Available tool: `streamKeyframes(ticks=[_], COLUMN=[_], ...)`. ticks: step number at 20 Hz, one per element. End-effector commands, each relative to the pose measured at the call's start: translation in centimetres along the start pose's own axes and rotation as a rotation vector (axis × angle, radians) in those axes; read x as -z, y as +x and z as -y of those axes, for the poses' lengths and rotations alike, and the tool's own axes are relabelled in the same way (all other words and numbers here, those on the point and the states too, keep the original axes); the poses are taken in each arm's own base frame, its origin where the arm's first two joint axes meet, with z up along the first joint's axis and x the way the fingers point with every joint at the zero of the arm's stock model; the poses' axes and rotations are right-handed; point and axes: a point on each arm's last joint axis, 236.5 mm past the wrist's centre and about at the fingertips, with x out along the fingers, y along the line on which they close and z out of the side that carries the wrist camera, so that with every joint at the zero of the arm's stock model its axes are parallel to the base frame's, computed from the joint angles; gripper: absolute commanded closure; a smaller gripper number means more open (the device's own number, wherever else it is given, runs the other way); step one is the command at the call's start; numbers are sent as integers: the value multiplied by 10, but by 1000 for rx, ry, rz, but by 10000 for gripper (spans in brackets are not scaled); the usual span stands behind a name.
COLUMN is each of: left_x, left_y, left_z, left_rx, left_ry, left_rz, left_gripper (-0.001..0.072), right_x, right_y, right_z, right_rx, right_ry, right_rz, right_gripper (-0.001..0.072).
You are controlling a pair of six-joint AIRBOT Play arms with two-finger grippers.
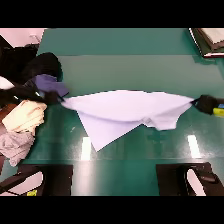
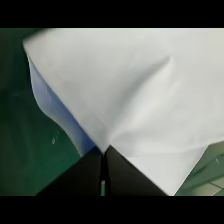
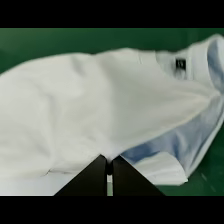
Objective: Fold the shirts.
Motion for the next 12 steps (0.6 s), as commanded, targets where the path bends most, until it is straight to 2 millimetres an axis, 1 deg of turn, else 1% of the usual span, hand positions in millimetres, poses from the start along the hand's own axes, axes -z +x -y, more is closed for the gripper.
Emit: streamKeyframes(ticks=[1, 2, 3, 4, 5, 6, 7, 8, 9, 10, 12], left_x=[-85, -103, -113, -119, -120, -117, -110, -101, -93, -81, -62], left_y=[-119, -163, -204, -246, -283, -319, -350, -377, -396, -412, -431], left_z=[83, 115, 146, 177, 205, 233, 257, 279, 296, 310, 327], left_rx=[-24, -31, -34, -38, -41, -45, -48, -49, -38, -26, -13], left_ry=[238, 312, 372, 442, 505, 571, 626, 680, 711, 729, 760], left_rz=[334, 447, 548, 649, 736, 821, 895, 965, 1016, 1058, 1115], left_gripper=[685, 686, 686, 686, 686, 686, 686, 686, 686, 686, 686], right_x=[-66, -89, -111, -131, -146, -159, -166, -168, -168, -167, -165], right_y=[-52, -77, -102, -132, -160, -189, -212, -233, -250, -262, -286], right_z=[-38, -55, -70, -88, -104, -120, -133, -144, -154, -161, -171], right_rx=[-46, -58, -67, -76, -85, -95, -102, -105, -107, -106, -98], right_ry=[-108, -156, -200, -251, -290, -326, -358, -392, -422, -447, -487], right_rz=[204, 277, 350, 431, 502, 571, 617, 648, 667, 680, 720], right_gripper=[696, 696, 697, 697, 697, 697, 697, 697, 696, 696, 697])
